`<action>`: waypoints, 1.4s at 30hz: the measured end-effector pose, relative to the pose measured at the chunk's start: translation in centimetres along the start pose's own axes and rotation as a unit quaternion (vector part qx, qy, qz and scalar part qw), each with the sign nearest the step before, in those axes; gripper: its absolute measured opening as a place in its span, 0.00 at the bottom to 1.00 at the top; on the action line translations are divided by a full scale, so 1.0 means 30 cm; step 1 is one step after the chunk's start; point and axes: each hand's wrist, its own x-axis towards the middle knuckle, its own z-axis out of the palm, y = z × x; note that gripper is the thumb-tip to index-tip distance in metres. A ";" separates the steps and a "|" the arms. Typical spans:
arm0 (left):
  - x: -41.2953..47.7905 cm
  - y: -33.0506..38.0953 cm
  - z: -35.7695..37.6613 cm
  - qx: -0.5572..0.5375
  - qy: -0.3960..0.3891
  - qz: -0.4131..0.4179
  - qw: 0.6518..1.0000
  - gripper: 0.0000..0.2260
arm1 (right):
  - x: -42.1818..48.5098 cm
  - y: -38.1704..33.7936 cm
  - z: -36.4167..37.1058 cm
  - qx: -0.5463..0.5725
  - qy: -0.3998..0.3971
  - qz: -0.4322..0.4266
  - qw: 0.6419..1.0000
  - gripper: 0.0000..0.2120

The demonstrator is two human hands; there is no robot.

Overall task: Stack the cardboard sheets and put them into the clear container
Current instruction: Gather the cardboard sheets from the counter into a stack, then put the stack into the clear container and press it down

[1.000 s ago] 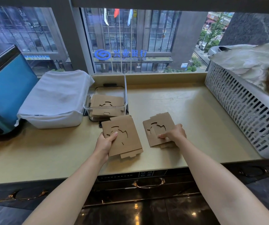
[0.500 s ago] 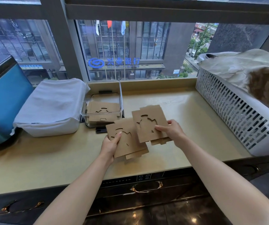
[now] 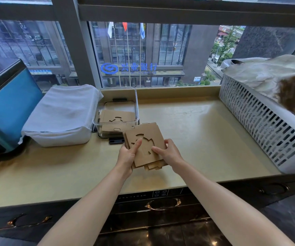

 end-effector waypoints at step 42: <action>-0.071 0.190 0.042 -0.118 0.080 0.105 0.984 0.11 | 0.056 -0.221 -0.018 0.262 -0.194 -0.044 0.944 0.22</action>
